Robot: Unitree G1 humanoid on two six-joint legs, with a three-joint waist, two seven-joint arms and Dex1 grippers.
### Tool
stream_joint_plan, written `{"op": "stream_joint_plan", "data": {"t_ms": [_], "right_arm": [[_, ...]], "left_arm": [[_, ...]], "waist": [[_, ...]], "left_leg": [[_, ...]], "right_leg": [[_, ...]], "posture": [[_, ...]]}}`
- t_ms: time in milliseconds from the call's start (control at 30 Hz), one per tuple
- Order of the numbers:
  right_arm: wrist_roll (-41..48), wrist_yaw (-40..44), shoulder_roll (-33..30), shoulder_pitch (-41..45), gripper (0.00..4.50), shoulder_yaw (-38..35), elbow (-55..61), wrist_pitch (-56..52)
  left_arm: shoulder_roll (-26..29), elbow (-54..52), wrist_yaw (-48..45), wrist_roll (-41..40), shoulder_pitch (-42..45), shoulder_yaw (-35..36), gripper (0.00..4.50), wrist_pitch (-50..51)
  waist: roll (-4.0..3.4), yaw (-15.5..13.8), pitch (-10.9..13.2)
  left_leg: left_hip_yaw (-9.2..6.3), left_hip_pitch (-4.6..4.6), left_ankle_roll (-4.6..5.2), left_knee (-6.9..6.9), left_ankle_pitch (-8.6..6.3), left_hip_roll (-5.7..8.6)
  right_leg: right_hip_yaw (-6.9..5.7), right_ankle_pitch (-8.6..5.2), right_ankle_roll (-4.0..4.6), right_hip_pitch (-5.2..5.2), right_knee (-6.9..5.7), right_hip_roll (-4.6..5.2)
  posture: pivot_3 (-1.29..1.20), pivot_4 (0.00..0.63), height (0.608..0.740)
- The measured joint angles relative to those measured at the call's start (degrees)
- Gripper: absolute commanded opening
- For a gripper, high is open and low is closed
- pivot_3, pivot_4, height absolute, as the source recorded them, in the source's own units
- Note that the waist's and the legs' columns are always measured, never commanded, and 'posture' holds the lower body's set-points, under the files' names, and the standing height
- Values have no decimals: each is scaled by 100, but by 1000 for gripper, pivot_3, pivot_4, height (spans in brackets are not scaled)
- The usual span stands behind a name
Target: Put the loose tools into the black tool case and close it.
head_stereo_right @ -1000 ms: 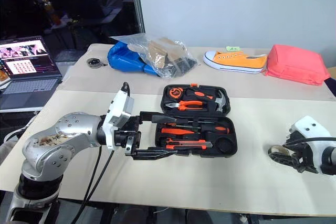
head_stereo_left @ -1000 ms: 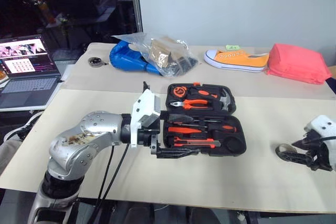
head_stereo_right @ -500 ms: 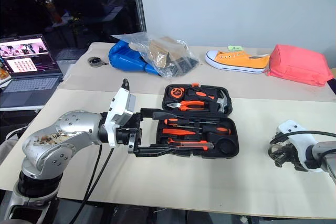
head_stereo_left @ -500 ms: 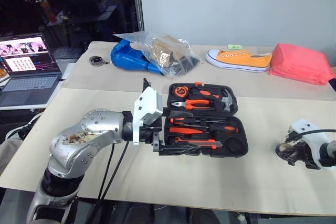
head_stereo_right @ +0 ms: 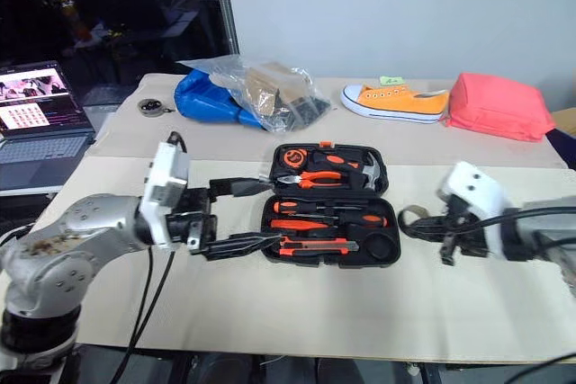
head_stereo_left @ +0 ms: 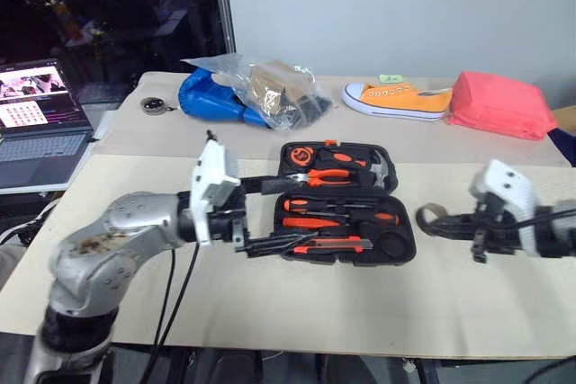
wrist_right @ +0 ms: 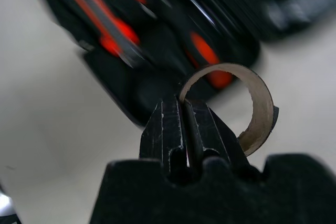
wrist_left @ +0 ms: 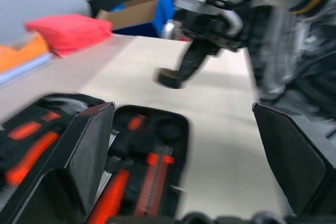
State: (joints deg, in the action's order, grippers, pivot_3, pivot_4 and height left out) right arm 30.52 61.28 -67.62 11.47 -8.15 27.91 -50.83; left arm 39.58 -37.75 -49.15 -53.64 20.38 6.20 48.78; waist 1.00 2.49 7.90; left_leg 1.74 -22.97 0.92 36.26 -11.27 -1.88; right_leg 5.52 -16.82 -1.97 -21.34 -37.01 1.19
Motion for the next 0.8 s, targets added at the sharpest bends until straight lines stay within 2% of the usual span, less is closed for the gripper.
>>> {"op": "stream_joint_plan", "data": {"t_ms": [100, 233, 633, 767, 800], "right_arm": [[-48, 89, 29, 460, 96, 871, 33, -115], [-497, 188, 10, 576, 96, 1693, -161, -38], [-1276, 292, -56, 824, 96, 2333, -763, 290], [-1394, 369, 144, 1011, 96, 2476, -915, 314], [-1404, 396, 164, 1024, 725, 2479, -944, 341]], "left_arm": [[300, -164, 22, -284, -178, 159, 4500, 81], [367, -322, 255, -470, -281, 216, 4500, 102], [463, -520, 700, -523, -355, 229, 4500, 79], [494, -518, 719, -496, -355, 224, 4500, 14], [495, -518, 723, -492, -355, 216, 4500, 14]], "waist": [[3, -49, 3], [2, -125, 2], [2, -170, 0], [6, -169, 0], [6, -163, 0]], "left_leg": [[4, -8, 0, -2, 0, 8], [10, -29, 2, -9, -3, 15], [16, -16, 0, -14, 0, 15], [15, -19, -1, -15, 0, 13], [15, -19, -1, -15, 0, 13]], "right_leg": [[-2, 0, 1, -1, 10, 18], [-3, 15, 28, -16, 24, 28], [0, 17, 35, -22, 9, 23], [-1, 17, 36, -24, 10, 19], [0, 17, 36, -23, 10, 19]], "posture": [[0, 150, 740], [0, 150, 740], [0, 150, 740], [0, 150, 740], [0, 150, 740]]}}
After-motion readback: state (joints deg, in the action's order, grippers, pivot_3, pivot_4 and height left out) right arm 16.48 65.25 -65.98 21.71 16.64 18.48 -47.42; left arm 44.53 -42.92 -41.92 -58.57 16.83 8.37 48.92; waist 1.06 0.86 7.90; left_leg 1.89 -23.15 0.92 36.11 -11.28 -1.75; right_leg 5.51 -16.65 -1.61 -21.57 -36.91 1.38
